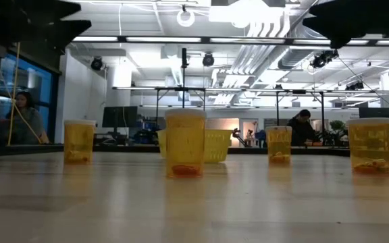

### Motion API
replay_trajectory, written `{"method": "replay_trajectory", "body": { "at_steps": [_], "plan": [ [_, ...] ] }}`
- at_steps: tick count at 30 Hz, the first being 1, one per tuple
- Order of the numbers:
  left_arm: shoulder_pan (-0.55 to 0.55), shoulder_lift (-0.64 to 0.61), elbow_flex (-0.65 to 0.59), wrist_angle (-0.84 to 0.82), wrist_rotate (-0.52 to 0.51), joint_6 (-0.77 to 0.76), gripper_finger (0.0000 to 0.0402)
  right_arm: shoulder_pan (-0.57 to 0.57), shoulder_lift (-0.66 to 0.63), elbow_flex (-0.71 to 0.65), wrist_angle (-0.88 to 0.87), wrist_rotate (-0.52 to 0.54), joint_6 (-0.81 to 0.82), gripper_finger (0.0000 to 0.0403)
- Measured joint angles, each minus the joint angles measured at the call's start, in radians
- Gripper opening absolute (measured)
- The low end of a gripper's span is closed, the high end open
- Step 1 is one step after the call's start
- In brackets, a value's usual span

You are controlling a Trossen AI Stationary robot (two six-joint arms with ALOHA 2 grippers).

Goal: Pick and place pill bottles into a basket
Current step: Put the orange pill bottle into the yellow bin

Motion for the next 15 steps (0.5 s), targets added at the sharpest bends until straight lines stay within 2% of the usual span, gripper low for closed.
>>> {"method": "replay_trajectory", "body": {
  "at_steps": [4, 8, 13, 15],
  "plan": [
    [0.000, 0.000, 0.000, 0.035, -0.002, -0.004, 0.0314, 0.000, 0.066, 0.061, -0.037, -0.009, 0.038, 0.0231],
    [0.000, 0.000, 0.000, 0.030, -0.003, -0.004, 0.0311, 0.000, 0.120, 0.138, -0.115, -0.016, 0.113, 0.0229],
    [0.000, 0.000, 0.000, 0.015, -0.004, -0.037, 0.0295, 0.028, 0.211, 0.208, -0.128, -0.164, 0.231, 0.0229],
    [0.000, 0.000, 0.000, 0.013, -0.006, -0.042, 0.0289, 0.051, 0.246, 0.234, -0.194, -0.168, 0.249, 0.0229]
  ]
}}
